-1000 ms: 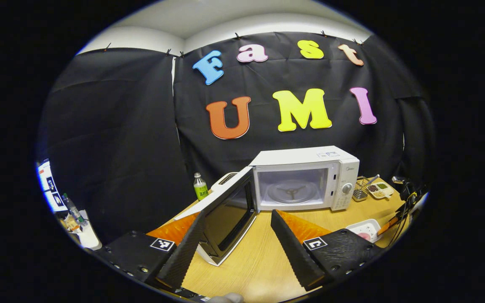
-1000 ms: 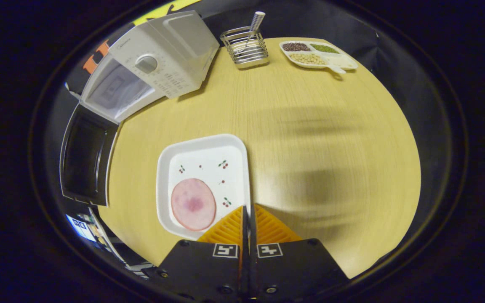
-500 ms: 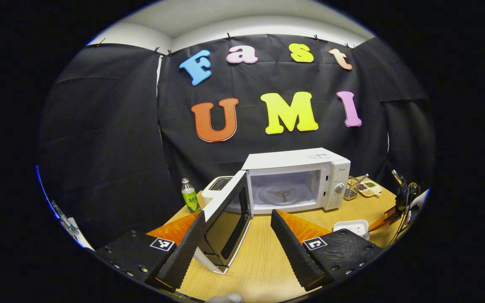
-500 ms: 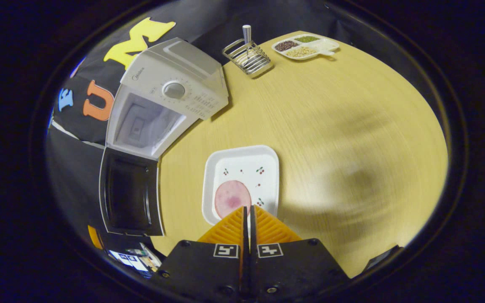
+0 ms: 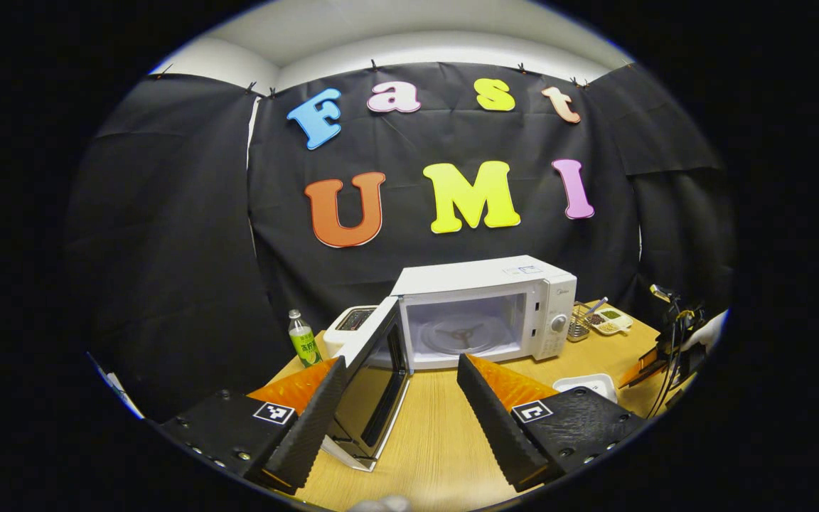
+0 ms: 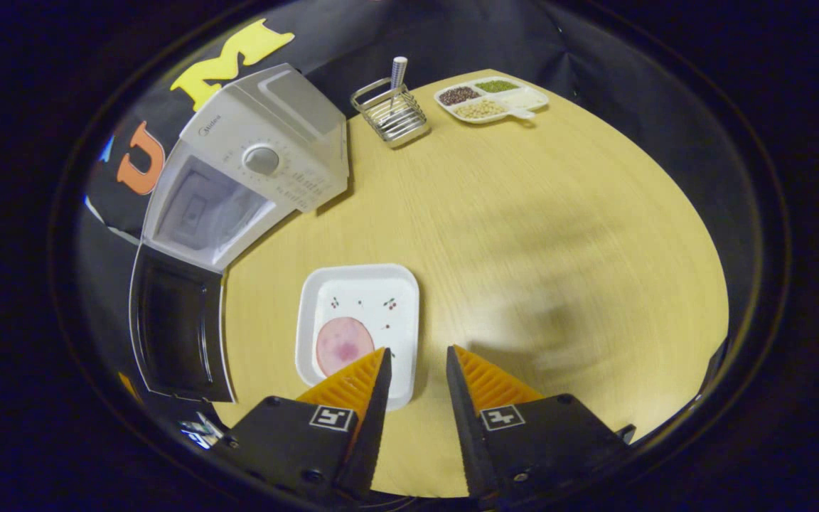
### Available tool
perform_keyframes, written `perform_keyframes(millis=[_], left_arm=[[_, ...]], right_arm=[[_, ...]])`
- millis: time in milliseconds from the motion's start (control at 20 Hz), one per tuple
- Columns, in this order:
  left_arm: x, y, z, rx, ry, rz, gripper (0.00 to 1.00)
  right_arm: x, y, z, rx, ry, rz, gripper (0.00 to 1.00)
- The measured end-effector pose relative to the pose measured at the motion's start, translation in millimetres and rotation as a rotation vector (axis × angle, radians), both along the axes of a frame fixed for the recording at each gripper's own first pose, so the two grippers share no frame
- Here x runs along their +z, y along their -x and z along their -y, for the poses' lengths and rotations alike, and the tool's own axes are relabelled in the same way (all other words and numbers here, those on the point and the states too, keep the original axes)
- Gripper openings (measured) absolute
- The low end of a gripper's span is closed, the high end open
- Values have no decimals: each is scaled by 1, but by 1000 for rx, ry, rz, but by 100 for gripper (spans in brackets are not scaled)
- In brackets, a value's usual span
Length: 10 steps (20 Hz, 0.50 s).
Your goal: Open the microwave oven with the left hand, put the food in, and close the microwave oven.
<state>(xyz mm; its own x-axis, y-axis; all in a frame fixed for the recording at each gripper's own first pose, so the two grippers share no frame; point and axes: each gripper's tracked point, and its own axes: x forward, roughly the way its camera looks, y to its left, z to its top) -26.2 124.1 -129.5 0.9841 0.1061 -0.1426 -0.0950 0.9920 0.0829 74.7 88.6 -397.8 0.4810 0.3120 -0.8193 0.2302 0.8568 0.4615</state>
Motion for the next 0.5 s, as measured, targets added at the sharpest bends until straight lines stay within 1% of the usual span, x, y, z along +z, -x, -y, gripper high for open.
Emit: perform_keyframes(millis=[50,100,150,350,450,500], left_arm=[[-1,0,0,-1,3,-1,95],[-1,0,-2,0,4,2,95],[-1,1,-3,0,7,8,95],[-3,5,-10,14,37,22,95],[-5,10,-17,28,52,29,95],[-7,13,-20,34,60,33,95]], right_arm=[[-2,-1,-6,2,-29,-17,56],[-4,-1,-7,-13,-36,-31,71],[-9,-2,-4,-26,-20,-50,72],[-15,1,-11,11,19,-108,74],[-16,1,-16,14,43,-132,74],[-19,3,-18,10,57,-154,66]])
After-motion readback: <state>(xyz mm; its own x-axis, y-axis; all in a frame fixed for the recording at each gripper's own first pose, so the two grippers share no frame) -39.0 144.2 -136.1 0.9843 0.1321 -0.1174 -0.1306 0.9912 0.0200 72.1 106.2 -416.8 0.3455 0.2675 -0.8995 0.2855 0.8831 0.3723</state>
